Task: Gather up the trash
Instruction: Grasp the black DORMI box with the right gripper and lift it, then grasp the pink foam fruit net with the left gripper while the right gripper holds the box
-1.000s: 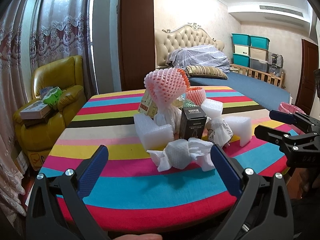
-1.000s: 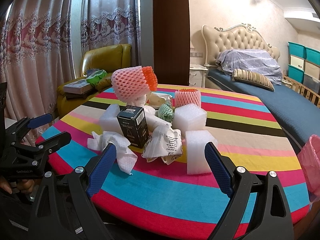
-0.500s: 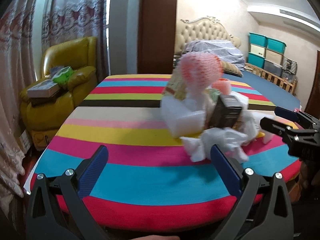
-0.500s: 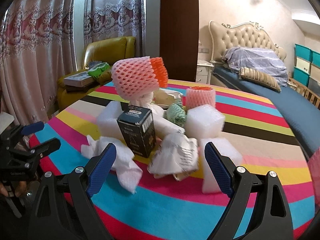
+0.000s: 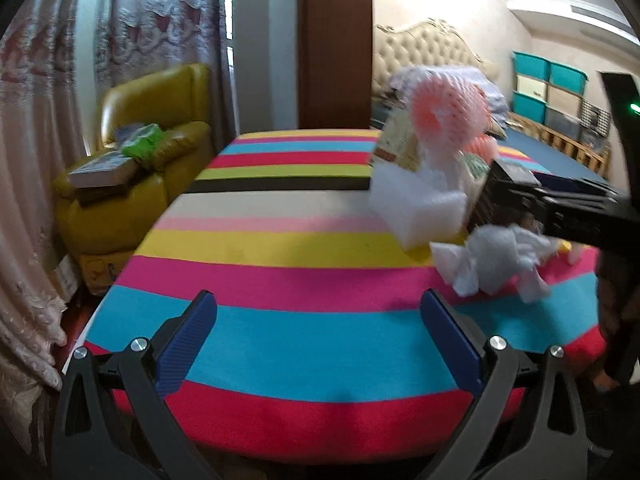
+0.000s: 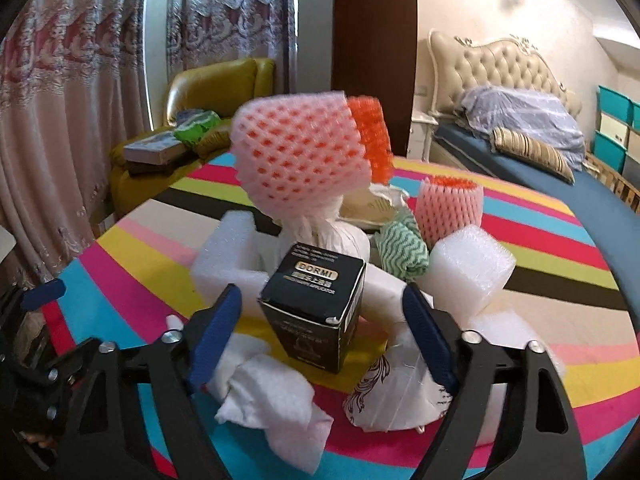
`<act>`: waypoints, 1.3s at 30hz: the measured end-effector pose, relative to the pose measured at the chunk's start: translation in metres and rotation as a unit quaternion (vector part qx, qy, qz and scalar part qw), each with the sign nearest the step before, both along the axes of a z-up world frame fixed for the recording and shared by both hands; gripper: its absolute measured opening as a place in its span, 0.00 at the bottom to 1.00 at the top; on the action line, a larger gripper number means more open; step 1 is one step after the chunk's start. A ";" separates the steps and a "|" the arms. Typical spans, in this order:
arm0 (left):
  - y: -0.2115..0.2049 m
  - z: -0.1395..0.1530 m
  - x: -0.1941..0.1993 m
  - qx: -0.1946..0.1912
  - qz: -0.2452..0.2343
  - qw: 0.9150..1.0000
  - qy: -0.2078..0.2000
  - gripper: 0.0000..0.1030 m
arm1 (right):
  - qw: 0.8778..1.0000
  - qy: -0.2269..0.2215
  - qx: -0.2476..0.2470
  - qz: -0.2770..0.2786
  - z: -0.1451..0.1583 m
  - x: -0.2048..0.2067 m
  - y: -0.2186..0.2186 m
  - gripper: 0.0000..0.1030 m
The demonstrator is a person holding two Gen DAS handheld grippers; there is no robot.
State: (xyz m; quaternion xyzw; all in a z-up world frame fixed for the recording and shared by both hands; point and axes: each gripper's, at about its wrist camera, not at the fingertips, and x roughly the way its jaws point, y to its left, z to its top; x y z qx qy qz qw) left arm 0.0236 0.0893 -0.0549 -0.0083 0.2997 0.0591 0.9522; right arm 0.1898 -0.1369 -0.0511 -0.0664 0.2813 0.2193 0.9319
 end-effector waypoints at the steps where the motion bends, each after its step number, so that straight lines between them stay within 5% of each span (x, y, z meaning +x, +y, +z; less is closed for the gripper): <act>1: -0.001 0.000 0.000 0.004 0.003 1.000 0.000 0.95 | 1.000 0.004 -0.003 0.000 -0.002 0.002 0.001 0.66; 3: -0.002 0.001 0.001 0.003 0.004 1.000 0.005 0.95 | 1.000 0.006 -0.011 0.002 -0.006 0.004 0.002 0.45; 8: 0.004 0.008 0.013 -0.039 0.007 0.999 0.022 0.95 | 1.000 -0.016 0.012 0.006 0.000 -0.006 -0.014 0.44; 11: -0.002 0.013 0.025 -0.033 0.004 0.999 0.031 0.95 | 0.999 -0.037 0.038 0.008 0.015 -0.015 -0.029 0.44; 19: -0.041 0.054 0.064 -0.025 -0.055 0.998 -0.021 0.95 | 0.992 -0.087 0.079 -0.034 0.058 -0.033 -0.090 0.44; 28: -0.071 0.076 0.144 -0.020 -0.113 0.993 -0.025 0.95 | 0.988 -0.086 0.089 -0.095 0.057 -0.031 -0.153 0.44; 33: -0.089 0.076 0.169 -0.016 -0.129 0.991 -0.026 0.59 | 0.988 -0.075 0.087 -0.103 0.046 -0.028 -0.167 0.44; 35: -0.096 0.074 0.176 -0.012 -0.133 0.991 -0.022 0.31 | 0.988 -0.075 0.085 -0.109 0.042 -0.028 -0.172 0.44; 39: -0.115 0.075 0.170 -0.003 -0.149 0.988 -0.035 0.23 | 0.986 -0.072 0.082 -0.127 0.034 -0.031 -0.190 0.44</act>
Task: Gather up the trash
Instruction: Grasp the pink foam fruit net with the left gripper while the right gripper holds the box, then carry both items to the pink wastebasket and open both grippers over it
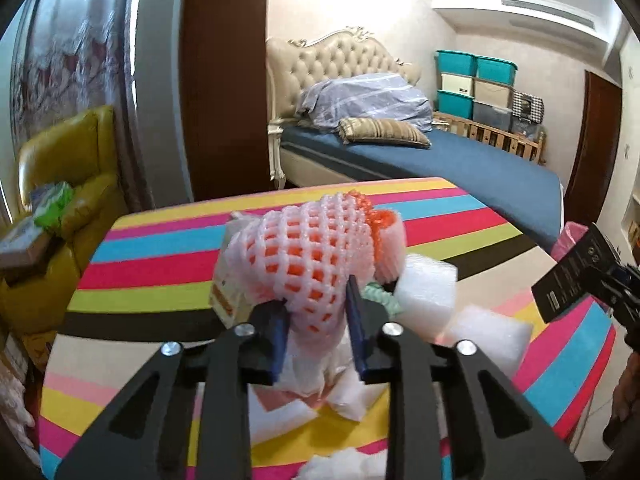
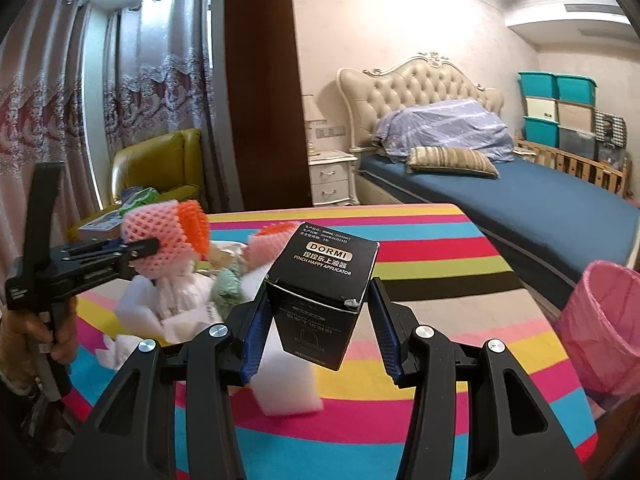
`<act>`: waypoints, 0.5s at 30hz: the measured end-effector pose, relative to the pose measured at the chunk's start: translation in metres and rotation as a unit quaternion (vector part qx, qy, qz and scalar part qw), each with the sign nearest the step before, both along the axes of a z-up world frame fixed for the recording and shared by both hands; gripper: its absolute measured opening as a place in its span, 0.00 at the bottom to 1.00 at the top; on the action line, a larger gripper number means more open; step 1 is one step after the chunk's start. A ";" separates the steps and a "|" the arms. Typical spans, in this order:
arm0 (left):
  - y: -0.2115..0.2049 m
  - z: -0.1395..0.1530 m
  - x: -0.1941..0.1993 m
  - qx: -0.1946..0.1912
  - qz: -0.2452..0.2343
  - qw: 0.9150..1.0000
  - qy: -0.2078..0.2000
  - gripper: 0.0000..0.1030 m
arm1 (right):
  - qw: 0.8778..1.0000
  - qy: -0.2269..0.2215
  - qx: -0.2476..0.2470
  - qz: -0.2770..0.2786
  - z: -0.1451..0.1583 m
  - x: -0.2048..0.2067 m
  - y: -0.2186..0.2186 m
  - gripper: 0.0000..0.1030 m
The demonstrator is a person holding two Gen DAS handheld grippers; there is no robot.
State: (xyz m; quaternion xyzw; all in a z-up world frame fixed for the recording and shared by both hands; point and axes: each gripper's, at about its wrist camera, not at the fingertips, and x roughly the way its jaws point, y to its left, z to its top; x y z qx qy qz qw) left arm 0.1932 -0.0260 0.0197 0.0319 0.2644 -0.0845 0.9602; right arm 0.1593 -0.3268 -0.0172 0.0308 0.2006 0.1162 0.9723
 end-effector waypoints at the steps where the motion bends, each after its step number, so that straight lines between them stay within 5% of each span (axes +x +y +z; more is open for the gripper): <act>1: -0.007 0.001 -0.005 0.006 -0.004 1.000 -0.007 0.23 | 1.000 0.001 0.000 -0.005 -0.001 -0.001 -0.004 0.44; 15: -0.141 0.007 -0.014 0.002 -0.153 0.988 -0.001 0.23 | 0.995 0.001 0.004 -0.102 -0.007 -0.016 -0.102 0.44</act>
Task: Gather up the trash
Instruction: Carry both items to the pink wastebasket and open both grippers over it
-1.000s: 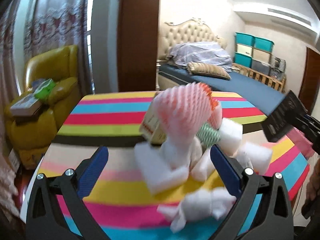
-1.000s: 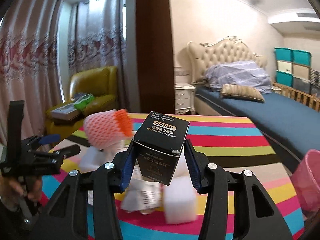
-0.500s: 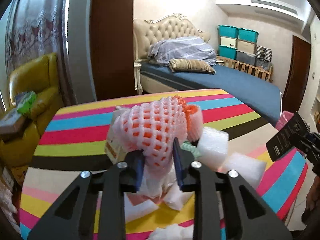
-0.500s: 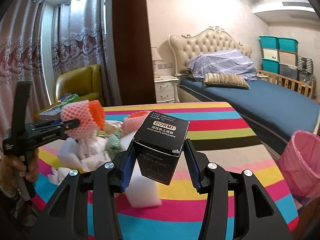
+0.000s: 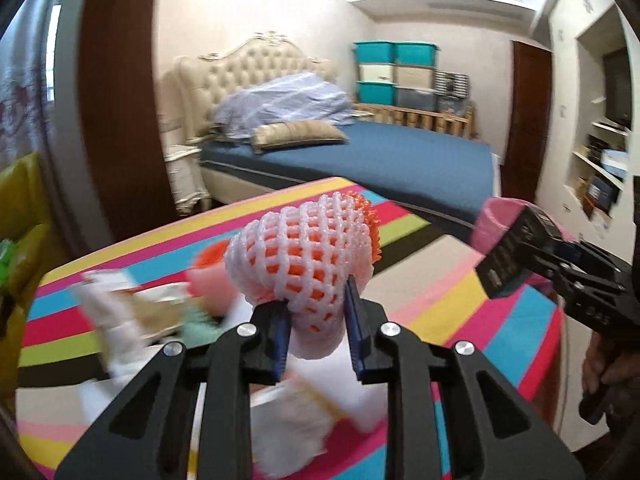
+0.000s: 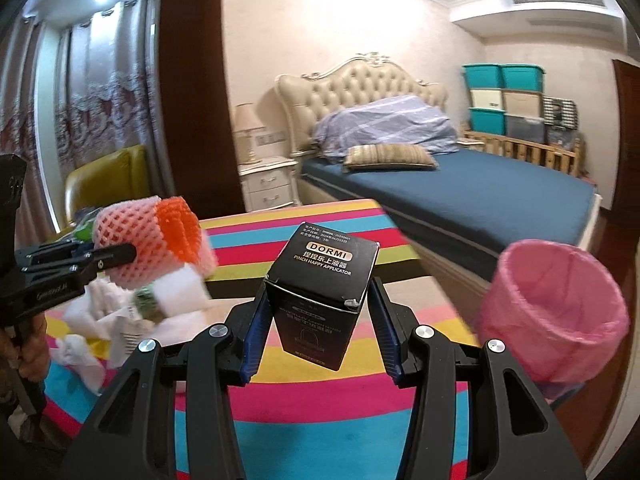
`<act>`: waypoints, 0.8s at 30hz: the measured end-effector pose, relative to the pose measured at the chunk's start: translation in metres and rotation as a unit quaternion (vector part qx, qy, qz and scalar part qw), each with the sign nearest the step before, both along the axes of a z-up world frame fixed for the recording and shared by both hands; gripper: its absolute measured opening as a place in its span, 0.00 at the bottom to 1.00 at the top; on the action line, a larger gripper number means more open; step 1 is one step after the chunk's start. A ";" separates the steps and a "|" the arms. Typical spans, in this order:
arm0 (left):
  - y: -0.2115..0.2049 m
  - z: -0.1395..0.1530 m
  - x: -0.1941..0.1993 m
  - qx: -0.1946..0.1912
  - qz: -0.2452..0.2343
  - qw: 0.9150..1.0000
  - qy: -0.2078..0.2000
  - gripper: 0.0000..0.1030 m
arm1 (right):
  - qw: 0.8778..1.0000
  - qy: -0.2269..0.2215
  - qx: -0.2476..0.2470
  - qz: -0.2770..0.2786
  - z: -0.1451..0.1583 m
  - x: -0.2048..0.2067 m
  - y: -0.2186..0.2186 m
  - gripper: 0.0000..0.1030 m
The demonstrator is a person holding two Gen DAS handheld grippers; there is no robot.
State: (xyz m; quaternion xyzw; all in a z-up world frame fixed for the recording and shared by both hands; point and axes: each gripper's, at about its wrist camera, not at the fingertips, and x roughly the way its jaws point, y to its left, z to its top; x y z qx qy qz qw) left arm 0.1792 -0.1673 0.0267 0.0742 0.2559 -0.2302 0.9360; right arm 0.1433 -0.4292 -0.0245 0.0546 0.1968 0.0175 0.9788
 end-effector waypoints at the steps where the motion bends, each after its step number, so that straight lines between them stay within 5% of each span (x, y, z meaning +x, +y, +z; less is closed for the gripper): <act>1: -0.009 -0.001 0.000 0.000 -0.009 1.000 0.002 0.23 | 1.000 0.000 -0.002 -0.010 0.001 0.000 -0.010 0.44; 14: -0.176 -0.022 0.021 -0.010 -0.151 0.986 0.074 0.23 | 0.990 0.039 -0.040 -0.130 -0.008 -0.008 -0.131 0.44; 24: -0.318 -0.008 0.052 -0.023 -0.216 0.972 0.086 0.23 | 0.981 0.059 -0.047 -0.178 -0.020 0.005 -0.223 0.44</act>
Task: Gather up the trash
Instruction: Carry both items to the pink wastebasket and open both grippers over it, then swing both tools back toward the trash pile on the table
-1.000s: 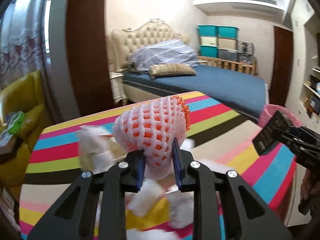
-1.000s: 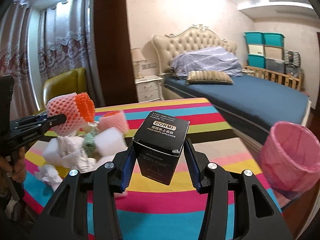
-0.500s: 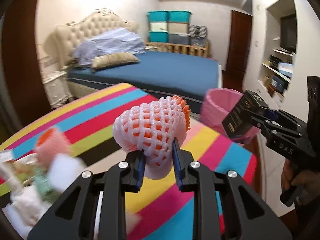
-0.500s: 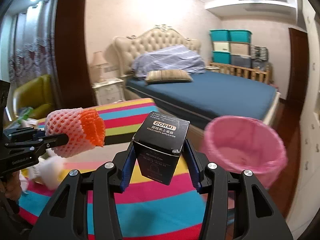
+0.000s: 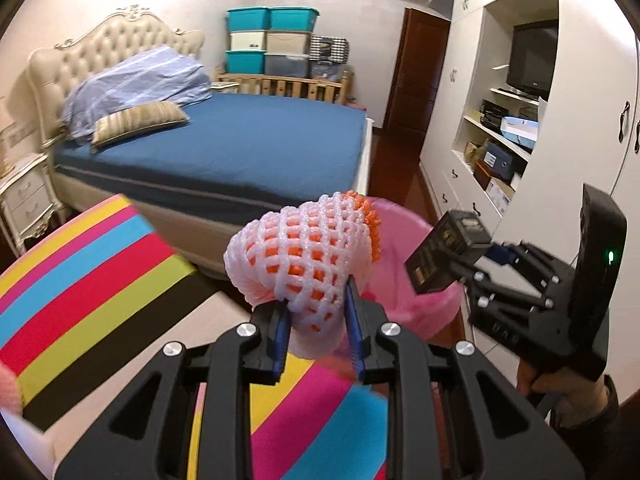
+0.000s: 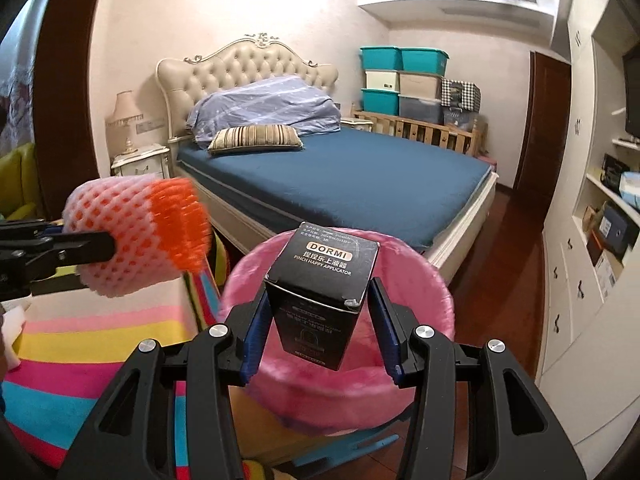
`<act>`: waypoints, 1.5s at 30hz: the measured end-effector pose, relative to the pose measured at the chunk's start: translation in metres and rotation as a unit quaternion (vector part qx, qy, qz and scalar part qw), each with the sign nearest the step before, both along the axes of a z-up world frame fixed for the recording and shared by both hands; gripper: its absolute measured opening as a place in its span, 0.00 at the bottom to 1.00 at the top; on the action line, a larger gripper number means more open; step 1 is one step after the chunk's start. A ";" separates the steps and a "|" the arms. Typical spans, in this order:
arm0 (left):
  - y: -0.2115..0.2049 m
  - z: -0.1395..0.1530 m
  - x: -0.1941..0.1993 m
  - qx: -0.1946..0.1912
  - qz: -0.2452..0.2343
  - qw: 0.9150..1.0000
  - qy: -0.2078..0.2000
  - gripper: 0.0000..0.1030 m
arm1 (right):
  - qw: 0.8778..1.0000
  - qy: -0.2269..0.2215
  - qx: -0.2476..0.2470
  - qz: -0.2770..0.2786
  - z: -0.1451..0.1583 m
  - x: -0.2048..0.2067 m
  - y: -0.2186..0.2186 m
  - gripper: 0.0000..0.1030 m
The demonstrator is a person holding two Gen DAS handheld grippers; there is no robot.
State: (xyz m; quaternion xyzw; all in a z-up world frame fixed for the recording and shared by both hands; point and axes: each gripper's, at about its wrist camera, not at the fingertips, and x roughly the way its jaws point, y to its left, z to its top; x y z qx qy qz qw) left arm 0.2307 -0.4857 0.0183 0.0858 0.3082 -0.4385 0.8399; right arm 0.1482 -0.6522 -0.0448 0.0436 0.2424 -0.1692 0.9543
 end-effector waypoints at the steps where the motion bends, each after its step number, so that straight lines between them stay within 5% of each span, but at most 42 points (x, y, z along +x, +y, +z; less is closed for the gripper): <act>1: -0.013 0.000 0.002 0.001 -0.004 1.000 0.003 0.23 | 1.000 0.001 0.002 -0.004 -0.002 0.002 -0.008 0.44; 11: -0.116 -0.022 0.040 -0.007 -0.027 0.997 0.067 0.29 | 1.000 0.002 0.015 0.007 -0.020 0.006 -0.042 0.48; 12: -0.121 -0.025 0.043 -0.004 -0.026 0.997 0.071 0.34 | 1.000 0.003 0.018 0.008 -0.022 0.007 -0.044 0.59; 14: -0.121 -0.030 0.047 -0.002 -0.011 0.998 0.068 0.57 | 1.000 -0.002 0.027 0.004 -0.028 0.002 -0.049 0.63; 17: -0.112 -0.030 0.048 -0.001 0.001 0.998 0.059 0.63 | 0.999 -0.007 0.034 -0.009 -0.031 -0.008 -0.054 0.65; 20: -0.087 -0.024 0.047 -0.006 0.023 0.999 0.043 0.78 | 0.999 -0.015 0.040 -0.015 -0.030 -0.018 -0.056 0.65; 25: -0.039 -0.014 0.032 0.023 0.061 0.998 -0.016 0.90 | 0.999 -0.012 0.027 -0.014 -0.020 -0.031 -0.037 0.69; 39: 0.185 -0.017 -0.028 0.035 0.156 0.987 -0.031 0.90 | 0.993 0.010 0.038 0.109 -0.016 -0.013 0.103 0.72; 45: 0.290 -0.017 -0.065 0.046 0.223 0.972 -0.053 0.90 | 0.981 0.023 0.034 0.188 -0.017 0.000 0.181 0.72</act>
